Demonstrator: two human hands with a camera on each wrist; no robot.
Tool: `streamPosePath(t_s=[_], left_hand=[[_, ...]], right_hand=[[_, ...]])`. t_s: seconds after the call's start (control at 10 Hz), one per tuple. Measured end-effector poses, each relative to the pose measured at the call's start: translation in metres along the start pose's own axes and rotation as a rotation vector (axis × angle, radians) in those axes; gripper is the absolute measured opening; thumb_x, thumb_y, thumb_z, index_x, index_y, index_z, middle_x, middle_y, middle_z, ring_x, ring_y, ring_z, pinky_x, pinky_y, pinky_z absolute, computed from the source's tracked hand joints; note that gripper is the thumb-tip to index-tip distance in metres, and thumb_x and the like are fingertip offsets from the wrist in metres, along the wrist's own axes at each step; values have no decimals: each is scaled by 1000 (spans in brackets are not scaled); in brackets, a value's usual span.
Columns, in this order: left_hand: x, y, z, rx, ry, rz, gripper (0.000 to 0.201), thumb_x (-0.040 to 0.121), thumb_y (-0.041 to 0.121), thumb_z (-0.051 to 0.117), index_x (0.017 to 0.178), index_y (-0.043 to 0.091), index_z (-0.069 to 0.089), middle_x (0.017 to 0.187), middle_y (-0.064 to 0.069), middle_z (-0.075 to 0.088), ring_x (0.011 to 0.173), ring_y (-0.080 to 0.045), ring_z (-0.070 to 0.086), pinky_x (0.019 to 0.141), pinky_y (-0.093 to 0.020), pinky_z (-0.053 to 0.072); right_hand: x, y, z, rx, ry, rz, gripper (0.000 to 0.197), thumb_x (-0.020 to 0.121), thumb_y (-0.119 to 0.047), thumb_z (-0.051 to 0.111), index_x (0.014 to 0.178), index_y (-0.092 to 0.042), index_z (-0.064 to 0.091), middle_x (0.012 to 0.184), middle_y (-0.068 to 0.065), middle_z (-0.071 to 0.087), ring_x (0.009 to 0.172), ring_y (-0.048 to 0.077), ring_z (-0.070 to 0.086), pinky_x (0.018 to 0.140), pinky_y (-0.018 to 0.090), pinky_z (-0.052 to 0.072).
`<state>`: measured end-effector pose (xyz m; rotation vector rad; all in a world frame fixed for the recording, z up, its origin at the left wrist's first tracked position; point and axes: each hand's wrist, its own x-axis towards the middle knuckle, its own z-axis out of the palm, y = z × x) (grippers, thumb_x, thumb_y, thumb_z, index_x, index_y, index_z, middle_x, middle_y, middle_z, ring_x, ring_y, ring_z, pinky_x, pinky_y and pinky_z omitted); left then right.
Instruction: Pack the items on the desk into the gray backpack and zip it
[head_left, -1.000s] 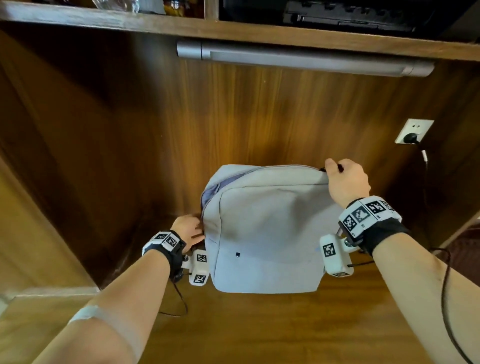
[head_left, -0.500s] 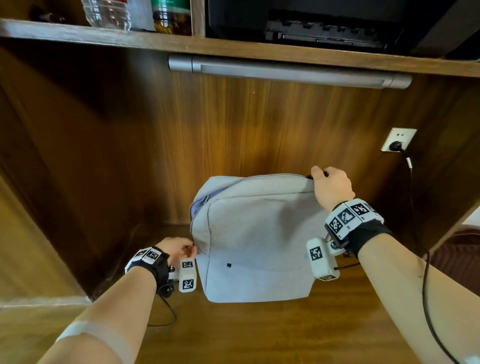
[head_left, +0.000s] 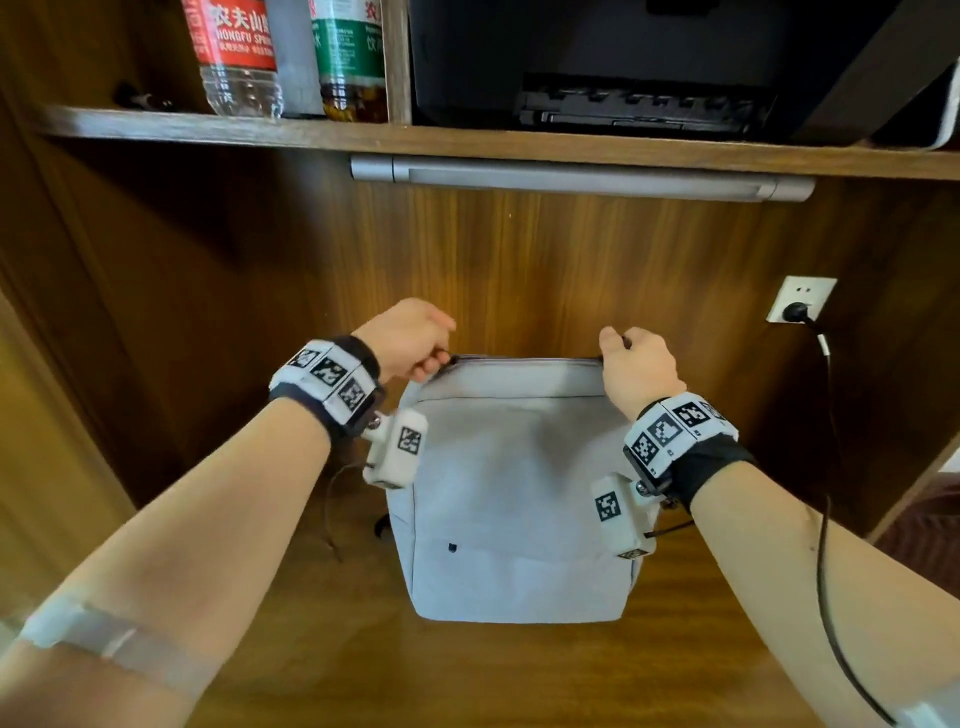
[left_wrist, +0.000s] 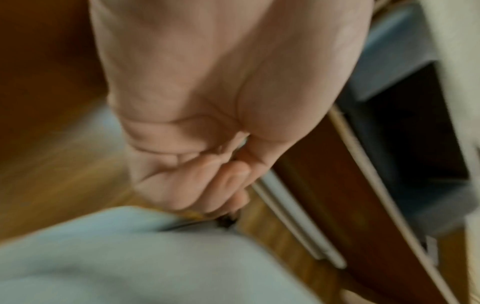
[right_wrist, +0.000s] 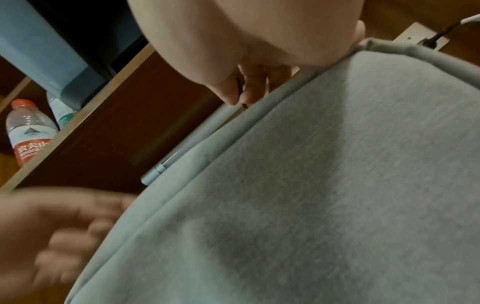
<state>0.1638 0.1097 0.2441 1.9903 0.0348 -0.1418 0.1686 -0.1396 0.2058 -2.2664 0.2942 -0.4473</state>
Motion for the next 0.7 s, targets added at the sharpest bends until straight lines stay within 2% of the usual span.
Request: streamPosePath(t_s=[0.1,0.2,0.3,0.4,0.5,0.6,0.7], left_hand=[[4,58,45,257,-125,36,25,94,4,44,114,2,59,73,-11,60,54,-19,47,48,-26,35],[13,77,87,438,-191,136,33,91,6,43,116,-2,64,78,-12,63,67,-25,52,52,-27,39],[18,77,101,438,-161,174,36,93,10,42,120,0,64,72,-8,61,58,-21,50,48,-24,37],[15,63,87,439,-218,224,47,99,38,45,139,15,52,103,-3,68,80,-13,58,73,-28,46],[3,40,70,716,-386,183,84,76,72,60,143,24,45,140,8,55,124,-14,54,109,-35,39],[12,23,76,945,-336,247,61,64,42,83,115,19,60,110,0,69,99,-22,66,87,-40,56],[35,20,83,943,-77,342,41,71,22,78,109,14,63,105,-6,66,94,-27,64,82,-43,56]], right_hand=[[-4,-7,5,0,-58,-16,39,97,-48,33,102,-21,60,102,5,60,119,37,52,108,50,26],[-5,-9,13,55,-67,-103,36,96,-40,37,69,-20,52,75,1,54,98,34,56,104,47,29],[-2,-3,12,169,-111,-145,38,96,-38,42,64,-18,47,63,0,48,80,29,49,89,42,30],[1,13,-4,182,-156,-167,49,91,-57,38,82,-15,62,83,7,65,90,32,57,96,46,40],[7,39,-15,97,-146,-75,44,90,-64,36,104,-31,60,116,0,64,118,28,53,111,52,30],[9,57,-14,100,-139,-9,53,84,-66,37,118,-31,59,130,0,60,124,29,51,111,53,31],[19,65,-20,320,43,14,47,88,-49,48,123,-21,61,129,5,62,116,25,57,103,41,42]])
